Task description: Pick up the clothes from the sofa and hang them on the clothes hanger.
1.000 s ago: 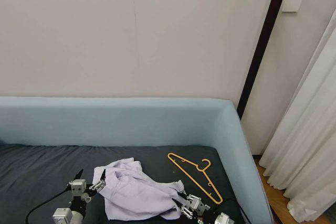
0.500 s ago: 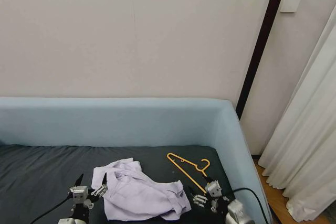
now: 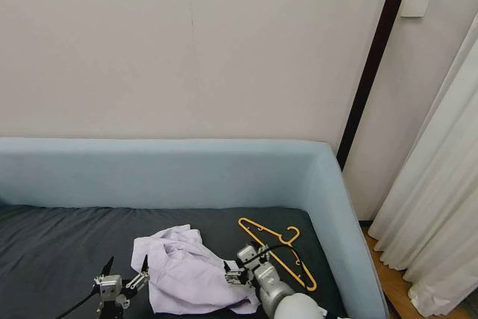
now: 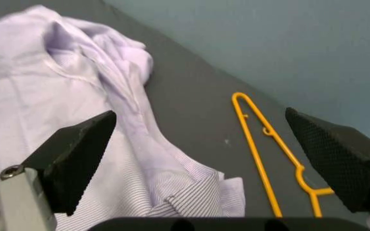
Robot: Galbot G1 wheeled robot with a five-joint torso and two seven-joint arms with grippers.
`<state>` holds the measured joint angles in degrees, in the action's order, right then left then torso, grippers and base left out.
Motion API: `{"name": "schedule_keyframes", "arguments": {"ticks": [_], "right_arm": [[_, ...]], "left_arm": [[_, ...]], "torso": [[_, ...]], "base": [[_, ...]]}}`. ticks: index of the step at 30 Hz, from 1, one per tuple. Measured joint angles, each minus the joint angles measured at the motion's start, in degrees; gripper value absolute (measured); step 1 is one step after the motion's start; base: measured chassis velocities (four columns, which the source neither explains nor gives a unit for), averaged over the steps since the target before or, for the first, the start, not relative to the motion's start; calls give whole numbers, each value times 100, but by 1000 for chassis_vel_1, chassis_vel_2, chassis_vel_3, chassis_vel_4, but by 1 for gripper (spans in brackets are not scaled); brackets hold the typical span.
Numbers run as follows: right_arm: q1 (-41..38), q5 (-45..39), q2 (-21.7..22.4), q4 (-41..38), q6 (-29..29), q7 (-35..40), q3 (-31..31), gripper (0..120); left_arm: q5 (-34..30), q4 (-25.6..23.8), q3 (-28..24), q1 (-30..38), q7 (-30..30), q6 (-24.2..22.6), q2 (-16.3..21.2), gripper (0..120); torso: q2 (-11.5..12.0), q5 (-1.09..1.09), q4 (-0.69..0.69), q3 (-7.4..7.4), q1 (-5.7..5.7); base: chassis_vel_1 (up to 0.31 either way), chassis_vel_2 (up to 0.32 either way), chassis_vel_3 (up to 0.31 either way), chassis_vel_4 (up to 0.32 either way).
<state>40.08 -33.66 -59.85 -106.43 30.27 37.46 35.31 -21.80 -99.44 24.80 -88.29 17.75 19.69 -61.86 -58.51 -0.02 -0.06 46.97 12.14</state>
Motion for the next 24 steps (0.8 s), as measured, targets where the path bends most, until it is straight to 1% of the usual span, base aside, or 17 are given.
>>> {"name": "schedule_keyframes", "arguments": {"ticks": [4,5,8,11,13,17,18,20,22,24], "right_arm": [[137,492,-286,483,293,408,180,100],[137,492,-286,483,293,408,180,100],[249,911,-459,773,485,640,260,100],[278,948,-491,785,565,734,281,100],[369,1015,-494,770,743,915,382,100],[486,1221,-460,816,795,1019,377,100],[502,1229,-445,808,816,1057,356,99],[523,1230,-396,725,845,1120,319,91],[529,1229,-385,702,848,1128,312,90],[570,1227,-318,605,850,1151,287,79]], "left_arm": [[-19,35,-11,3,-2,33,-20,98],[-19,35,-11,3,-2,33,-20,98],[-31,65,10,-33,-3,68,-28,98],[-41,65,24,-37,-3,82,-38,98],[-75,66,32,-25,-4,90,-42,98],[-122,64,35,-11,-6,113,-24,98],[-131,65,39,-15,-9,127,-13,98],[-146,69,49,-34,-13,152,0,98],[-149,69,50,-39,-16,158,-1,98],[-154,75,44,-52,-19,176,-16,98]], "torso": [[0,1,-2,0,0],[0,1,-2,0,0],[0,1,-1,0,0],[0,1,1,0,0],[1,1,0,0,0],[1,1,-1,0,0],[1,2,-1,0,0],[1,1,-1,0,0],[1,1,0,0,0],[1,1,0,0,0]], "base": [[0,0,0,0],[0,0,0,0],[0,0,0,0],[0,0,0,0],[0,0,0,0],[0,0,0,0],[0,0,0,0],[0,0,0,0],[0,0,0,0],[0,0,0,0]]}}
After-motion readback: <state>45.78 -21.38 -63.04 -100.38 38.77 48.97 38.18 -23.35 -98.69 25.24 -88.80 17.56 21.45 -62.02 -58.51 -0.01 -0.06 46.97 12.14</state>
